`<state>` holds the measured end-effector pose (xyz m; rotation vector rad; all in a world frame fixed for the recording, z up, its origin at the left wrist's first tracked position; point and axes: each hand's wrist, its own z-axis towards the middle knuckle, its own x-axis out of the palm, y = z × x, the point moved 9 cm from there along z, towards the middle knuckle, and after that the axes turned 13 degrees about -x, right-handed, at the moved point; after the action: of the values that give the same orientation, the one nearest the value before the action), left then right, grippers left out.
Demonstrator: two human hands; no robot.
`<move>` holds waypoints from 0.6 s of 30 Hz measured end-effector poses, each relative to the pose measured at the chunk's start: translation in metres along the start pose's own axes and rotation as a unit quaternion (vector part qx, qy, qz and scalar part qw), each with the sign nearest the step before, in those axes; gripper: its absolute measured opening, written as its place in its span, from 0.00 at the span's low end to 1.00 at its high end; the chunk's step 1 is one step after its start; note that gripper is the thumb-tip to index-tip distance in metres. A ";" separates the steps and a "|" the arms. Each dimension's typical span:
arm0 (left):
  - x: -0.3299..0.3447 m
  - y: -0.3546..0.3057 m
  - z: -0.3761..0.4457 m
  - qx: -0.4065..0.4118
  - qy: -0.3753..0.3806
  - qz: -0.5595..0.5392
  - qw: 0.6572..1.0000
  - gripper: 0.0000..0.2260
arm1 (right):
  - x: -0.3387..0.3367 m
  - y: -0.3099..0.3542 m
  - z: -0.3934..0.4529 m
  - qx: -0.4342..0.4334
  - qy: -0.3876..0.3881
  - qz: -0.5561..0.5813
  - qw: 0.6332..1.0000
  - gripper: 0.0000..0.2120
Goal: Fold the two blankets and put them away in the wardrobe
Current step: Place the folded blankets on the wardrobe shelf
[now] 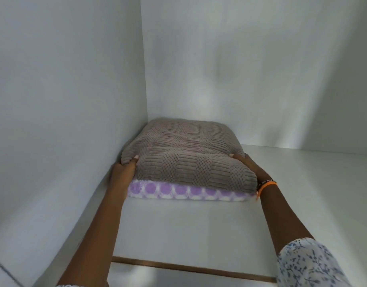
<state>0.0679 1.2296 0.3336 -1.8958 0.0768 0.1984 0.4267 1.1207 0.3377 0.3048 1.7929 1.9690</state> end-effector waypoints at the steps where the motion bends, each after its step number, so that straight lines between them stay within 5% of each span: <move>1: -0.002 0.005 -0.008 0.005 -0.003 -0.021 1.000 0.25 | 0.001 0.003 -0.006 -0.009 0.007 0.010 1.000 0.26; 8: -0.004 0.054 -0.096 0.018 0.027 -0.026 0.999 0.30 | -0.006 0.020 -0.093 -0.019 -0.050 0.070 0.996 0.09; 14: 0.007 0.089 -0.205 0.019 0.152 -0.104 0.983 0.12 | 0.007 0.037 -0.205 -0.084 -0.037 0.046 0.995 0.15; 18: 0.002 0.134 -0.271 0.000 0.188 -0.105 0.977 0.08 | 0.028 0.023 -0.288 -0.068 0.021 0.027 0.997 0.10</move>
<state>0.0765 0.9301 0.2941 -1.9045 0.1300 -0.3057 0.2668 0.8795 0.3201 0.2710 1.6835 2.1375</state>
